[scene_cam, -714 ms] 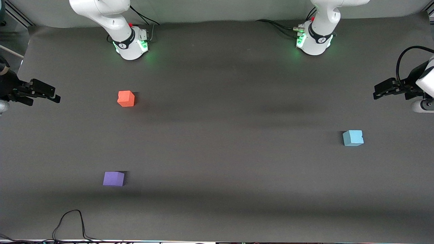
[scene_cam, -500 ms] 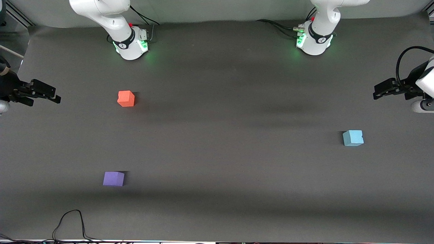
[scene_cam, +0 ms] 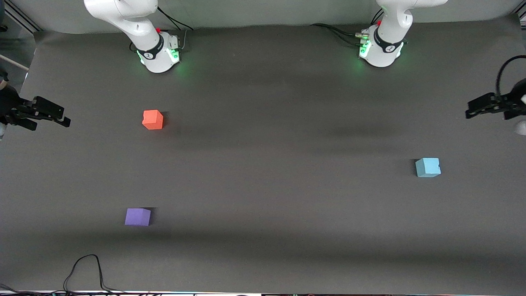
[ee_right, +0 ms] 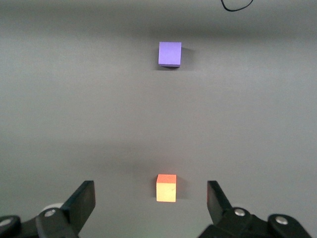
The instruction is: Place blue block between orange and purple blocks
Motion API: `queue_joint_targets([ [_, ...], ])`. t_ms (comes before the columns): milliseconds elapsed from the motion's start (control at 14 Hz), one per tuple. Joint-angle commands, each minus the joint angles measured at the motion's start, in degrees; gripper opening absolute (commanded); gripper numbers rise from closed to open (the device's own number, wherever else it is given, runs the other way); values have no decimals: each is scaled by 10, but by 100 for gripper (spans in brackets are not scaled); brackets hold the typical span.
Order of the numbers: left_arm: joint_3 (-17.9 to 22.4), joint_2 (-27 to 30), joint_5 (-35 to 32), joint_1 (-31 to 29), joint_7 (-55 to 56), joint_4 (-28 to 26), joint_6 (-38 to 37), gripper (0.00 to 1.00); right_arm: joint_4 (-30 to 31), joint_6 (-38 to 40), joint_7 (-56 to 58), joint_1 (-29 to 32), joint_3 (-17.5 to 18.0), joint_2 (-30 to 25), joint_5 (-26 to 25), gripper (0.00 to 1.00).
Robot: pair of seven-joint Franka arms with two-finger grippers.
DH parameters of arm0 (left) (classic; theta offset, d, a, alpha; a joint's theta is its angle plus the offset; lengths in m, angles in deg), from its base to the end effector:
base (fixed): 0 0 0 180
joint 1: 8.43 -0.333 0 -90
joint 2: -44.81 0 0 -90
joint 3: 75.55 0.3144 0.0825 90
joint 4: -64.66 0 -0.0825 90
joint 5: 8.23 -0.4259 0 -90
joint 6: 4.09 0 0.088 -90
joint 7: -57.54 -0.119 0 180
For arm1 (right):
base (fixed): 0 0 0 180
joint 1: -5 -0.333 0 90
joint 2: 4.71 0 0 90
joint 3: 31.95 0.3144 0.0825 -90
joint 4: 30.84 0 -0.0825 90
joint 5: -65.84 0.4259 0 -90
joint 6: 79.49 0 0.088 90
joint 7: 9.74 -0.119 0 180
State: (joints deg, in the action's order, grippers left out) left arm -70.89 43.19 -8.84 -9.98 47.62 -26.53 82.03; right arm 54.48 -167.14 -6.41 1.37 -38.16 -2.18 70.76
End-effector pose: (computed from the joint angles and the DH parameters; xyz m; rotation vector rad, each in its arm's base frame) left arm 0.5907 0.0650 0.5781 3.1310 -0.1011 -0.1840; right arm 0.6062 -0.0153 0.6231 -3.0604 -0.0254 -0.0014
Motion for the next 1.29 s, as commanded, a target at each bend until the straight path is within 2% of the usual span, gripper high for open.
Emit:
queue_joint_targets([
  [0, 0, 34, -11, -38, -69, -44, 19, 100, -17, -2, -12, -8, -4, 18, -4, 100],
  [214, 0, 36, -22, -45, -89, -71, 49, 100, -18, -2, -11, -21, 4, 15, -8, 100],
  [571, -2, 71, -23, -43, -90, -239, 216, 100, -17, -9, -12, -23, 1, 14, -4, 100],
  [857, -3, 51, -23, -39, -91, -349, 384, 100, -16, -9, -11, -23, -3, 13, -4, 100],
  [1214, -3, -54, -23, -39, -99, -360, 501, 100, -13, -14, -8, -23, -1, 13, -3, 100],
])
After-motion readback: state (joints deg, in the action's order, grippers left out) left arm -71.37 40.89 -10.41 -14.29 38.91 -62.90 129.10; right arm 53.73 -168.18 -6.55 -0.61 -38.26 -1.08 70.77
